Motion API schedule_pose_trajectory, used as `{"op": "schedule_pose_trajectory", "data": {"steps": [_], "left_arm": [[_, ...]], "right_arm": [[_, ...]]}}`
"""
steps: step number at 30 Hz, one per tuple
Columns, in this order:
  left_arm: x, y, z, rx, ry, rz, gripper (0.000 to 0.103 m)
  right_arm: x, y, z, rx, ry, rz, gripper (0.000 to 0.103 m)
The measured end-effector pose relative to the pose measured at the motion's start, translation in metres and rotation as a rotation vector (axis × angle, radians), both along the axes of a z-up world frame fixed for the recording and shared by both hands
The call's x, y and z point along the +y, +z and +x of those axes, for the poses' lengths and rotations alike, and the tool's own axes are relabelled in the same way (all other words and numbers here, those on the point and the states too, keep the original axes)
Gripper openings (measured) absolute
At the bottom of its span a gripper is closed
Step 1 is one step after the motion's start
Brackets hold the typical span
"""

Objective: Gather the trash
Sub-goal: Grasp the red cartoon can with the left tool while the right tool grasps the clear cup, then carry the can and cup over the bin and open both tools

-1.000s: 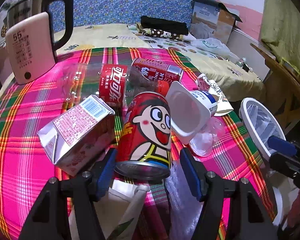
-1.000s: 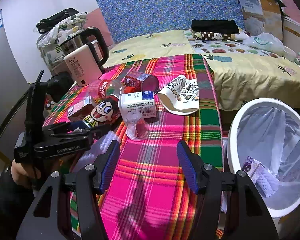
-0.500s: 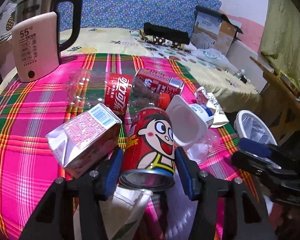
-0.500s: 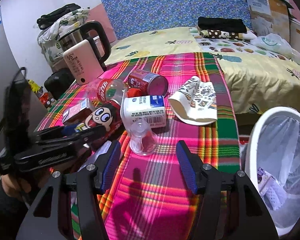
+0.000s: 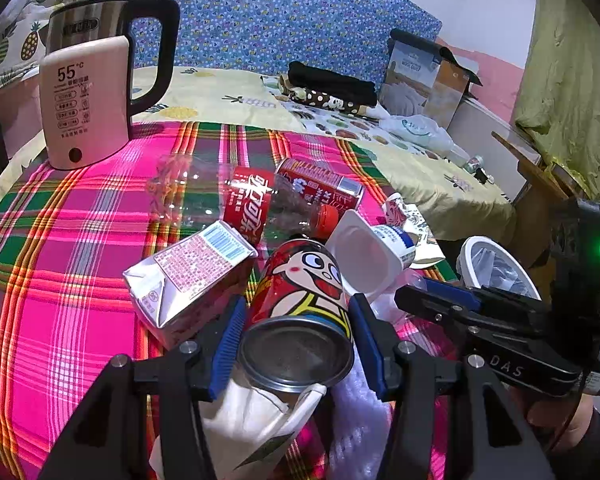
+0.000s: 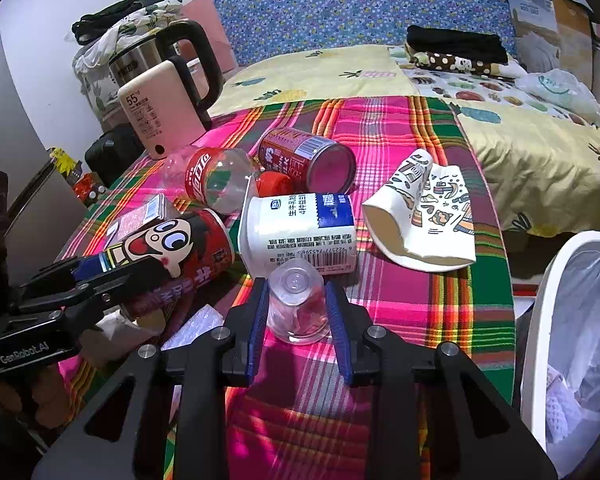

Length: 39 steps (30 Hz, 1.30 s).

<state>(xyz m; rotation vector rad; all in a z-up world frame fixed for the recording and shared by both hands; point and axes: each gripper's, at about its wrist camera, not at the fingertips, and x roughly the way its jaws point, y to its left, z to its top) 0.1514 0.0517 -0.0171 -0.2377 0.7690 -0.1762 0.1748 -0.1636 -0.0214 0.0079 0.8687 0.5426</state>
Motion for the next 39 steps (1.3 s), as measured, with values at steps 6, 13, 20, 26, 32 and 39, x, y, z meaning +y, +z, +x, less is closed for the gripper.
{"op": "schedule_pose_trajectory", "data": {"steps": [6, 13, 20, 26, 32, 39], "left_arm": [[-0.002, 0.012, -0.008, -0.032, 0.010, -0.005, 0.055], [-0.007, 0.028, -0.023, -0.072, 0.013, 0.000, 0.055], [-0.022, 0.036, -0.033, -0.087, -0.007, 0.000, 0.055], [-0.042, 0.038, -0.038, -0.087, -0.043, 0.004, 0.055], [-0.071, 0.035, -0.040, -0.075, -0.098, 0.016, 0.055], [-0.118, 0.033, -0.035, -0.065, -0.187, 0.042, 0.055]], "right_arm": [[-0.009, 0.010, -0.011, -0.022, -0.018, 0.013, 0.030], [-0.020, 0.023, -0.022, -0.054, -0.044, 0.031, 0.030], [-0.035, 0.028, -0.035, -0.073, -0.088, 0.037, 0.030], [-0.057, 0.028, -0.044, -0.076, -0.140, 0.036, 0.030], [-0.080, 0.030, -0.052, -0.087, -0.196, 0.034, 0.030], [-0.112, 0.028, -0.059, -0.094, -0.281, 0.025, 0.030]]}}
